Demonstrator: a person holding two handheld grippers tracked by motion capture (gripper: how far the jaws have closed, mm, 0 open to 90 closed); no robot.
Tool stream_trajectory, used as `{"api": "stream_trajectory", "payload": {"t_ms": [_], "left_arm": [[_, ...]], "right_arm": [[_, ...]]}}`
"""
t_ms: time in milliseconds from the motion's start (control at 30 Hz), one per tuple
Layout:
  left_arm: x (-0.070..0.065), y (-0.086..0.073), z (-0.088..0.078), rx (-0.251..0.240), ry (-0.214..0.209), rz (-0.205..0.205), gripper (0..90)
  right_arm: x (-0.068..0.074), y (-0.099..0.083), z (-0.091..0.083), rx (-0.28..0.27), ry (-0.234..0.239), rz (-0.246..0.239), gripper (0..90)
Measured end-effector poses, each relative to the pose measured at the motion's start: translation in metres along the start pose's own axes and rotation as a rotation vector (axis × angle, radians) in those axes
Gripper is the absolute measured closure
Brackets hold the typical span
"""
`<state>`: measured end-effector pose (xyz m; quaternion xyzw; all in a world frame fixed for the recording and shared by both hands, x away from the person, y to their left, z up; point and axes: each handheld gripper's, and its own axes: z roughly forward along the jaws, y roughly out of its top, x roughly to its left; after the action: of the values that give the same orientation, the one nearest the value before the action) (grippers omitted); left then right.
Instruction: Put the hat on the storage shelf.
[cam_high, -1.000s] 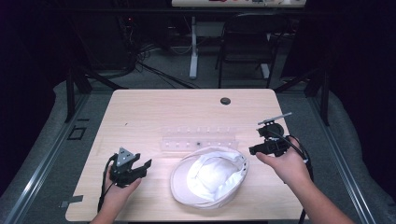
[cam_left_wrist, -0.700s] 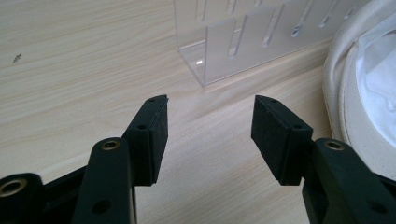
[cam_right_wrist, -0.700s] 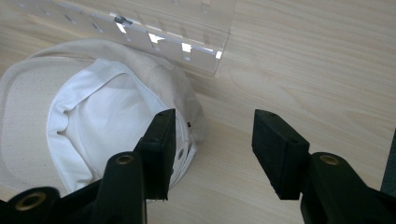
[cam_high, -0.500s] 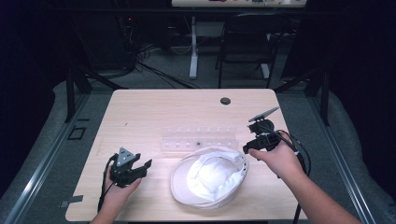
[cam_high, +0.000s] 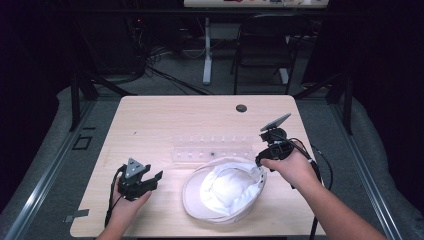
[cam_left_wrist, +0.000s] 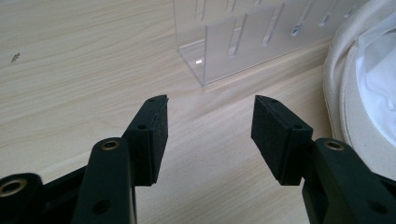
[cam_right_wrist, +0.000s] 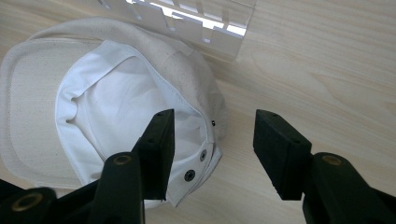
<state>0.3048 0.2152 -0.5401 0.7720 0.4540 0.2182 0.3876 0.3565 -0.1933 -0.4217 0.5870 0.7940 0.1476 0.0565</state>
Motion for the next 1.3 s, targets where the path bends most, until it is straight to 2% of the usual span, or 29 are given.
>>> {"api": "stream_trajectory", "payload": {"t_ms": [33, 133, 400, 433, 833, 900, 933, 1000, 1300], "left_arm": [[0.000, 0.000, 0.000, 0.001, 0.000, -0.001, 46.4], [0.000, 0.000, 0.001, -0.001, 0.000, -0.002, 46.4], [0.000, 0.000, 0.001, 0.000, -0.002, -0.004, 46.4], [0.000, 0.000, 0.001, 0.000, -0.001, -0.004, 46.4], [0.000, 0.000, 0.001, 0.000, -0.004, -0.010, 46.4], [0.000, 0.000, 0.001, 0.001, -0.005, -0.011, 46.4], [0.000, 0.000, 0.001, 0.001, -0.005, -0.011, 46.4], [0.000, 0.000, 0.001, 0.001, -0.005, -0.010, 46.3], [0.001, 0.000, 0.002, 0.002, -0.006, -0.005, 46.4]], "right_arm": [[0.001, 0.000, 0.001, -0.010, 0.003, 0.010, 48.7], [0.001, 0.002, 0.003, 0.021, 0.003, -0.006, 48.5], [0.005, 0.004, 0.008, 0.034, 0.005, -0.015, 48.3], [0.005, 0.003, 0.009, 0.023, 0.001, -0.005, 48.2], [0.007, 0.003, 0.021, 0.068, -0.008, -0.014, 47.6], [0.006, 0.003, 0.024, 0.068, -0.010, -0.012, 47.5], [0.007, 0.002, 0.026, 0.061, -0.015, 0.006, 47.5], [0.006, 0.002, 0.027, 0.079, -0.018, -0.008, 47.6], [0.005, 0.003, 0.039, 0.117, -0.028, 0.001, 48.4]]}}
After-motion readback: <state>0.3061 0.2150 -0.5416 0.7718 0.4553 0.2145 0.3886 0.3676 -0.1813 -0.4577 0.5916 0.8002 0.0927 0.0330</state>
